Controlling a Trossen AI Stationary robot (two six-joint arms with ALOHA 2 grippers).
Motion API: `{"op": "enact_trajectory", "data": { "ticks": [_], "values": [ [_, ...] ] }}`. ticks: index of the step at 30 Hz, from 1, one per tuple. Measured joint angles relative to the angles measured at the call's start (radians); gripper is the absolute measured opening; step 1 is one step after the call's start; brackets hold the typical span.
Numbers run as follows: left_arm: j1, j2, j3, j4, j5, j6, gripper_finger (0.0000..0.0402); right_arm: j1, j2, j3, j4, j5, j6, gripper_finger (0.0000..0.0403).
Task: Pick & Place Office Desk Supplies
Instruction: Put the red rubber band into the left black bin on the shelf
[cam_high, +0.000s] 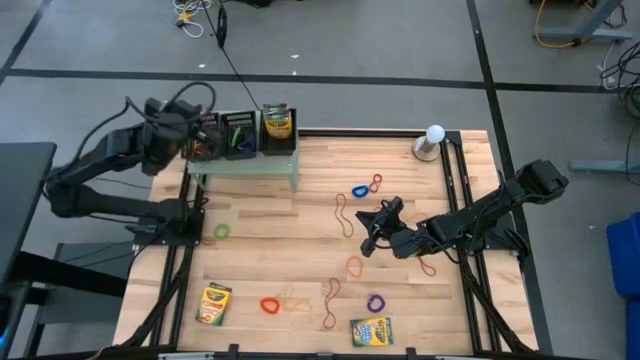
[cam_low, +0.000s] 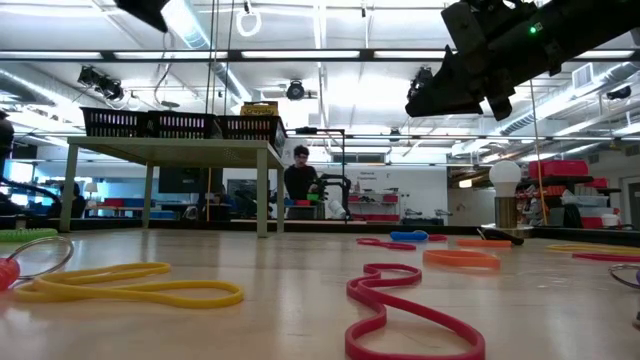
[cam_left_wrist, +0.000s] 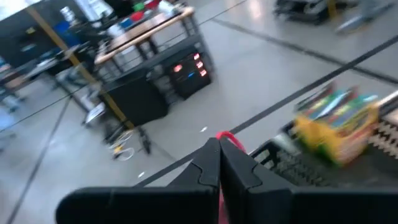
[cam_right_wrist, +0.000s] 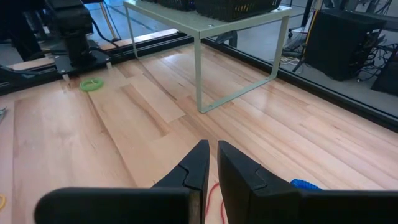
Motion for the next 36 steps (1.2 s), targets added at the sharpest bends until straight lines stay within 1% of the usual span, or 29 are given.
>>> {"op": "enact_trajectory", "data": {
  "ticks": [3, 7, 9, 14, 18, 23, 25, 29, 32, 36],
  "values": [
    [0.072, -0.013, -0.015, -0.024, 0.012, 0.016, 0.0003, 0.000, 0.000, 0.000, 0.000, 0.000, 0.000, 0.0039],
    [0.156, -0.048, -0.089, -0.024, 0.016, 0.059, 0.0003, 0.000, 0.000, 0.000, 0.000, 0.000, 0.000, 0.0039],
    [0.197, -0.076, -0.127, -0.001, 0.037, 0.077, 0.0003, 0.000, 0.000, 0.000, 0.000, 0.000, 0.000, 0.0039],
    [0.304, -0.137, -0.205, 0.103, 0.134, 0.130, 0.0003, 0.000, 0.000, 0.000, 0.001, 0.001, 0.000, 0.0039],
    [0.388, -0.159, -0.246, 0.109, 0.242, 0.127, 0.0003, 0.000, 0.000, 0.000, 0.001, 0.001, 0.000, 0.0039],
    [0.463, -0.161, -0.312, 0.111, 0.335, 0.105, 0.0005, 0.000, 0.000, 0.000, 0.002, 0.001, 0.001, 0.0039],
    [0.487, -0.160, -0.341, 0.112, 0.355, 0.092, 0.0010, 0.000, 0.000, 0.000, 0.003, 0.001, 0.004, 0.0039],
    [0.525, -0.160, -0.371, 0.096, 0.357, 0.060, 0.0028, 0.000, 0.000, 0.000, 0.013, 0.003, 0.003, 0.0039],
    [0.545, -0.151, -0.364, 0.049, 0.397, 0.043, 0.0048, 0.000, 0.000, 0.000, 0.015, 0.003, 0.002, 0.0039],
    [0.563, -0.132, -0.317, -0.025, 0.472, 0.013, 0.0082, 0.000, 0.000, 0.000, 0.015, 0.003, 0.000, 0.0039]
  ]
}}
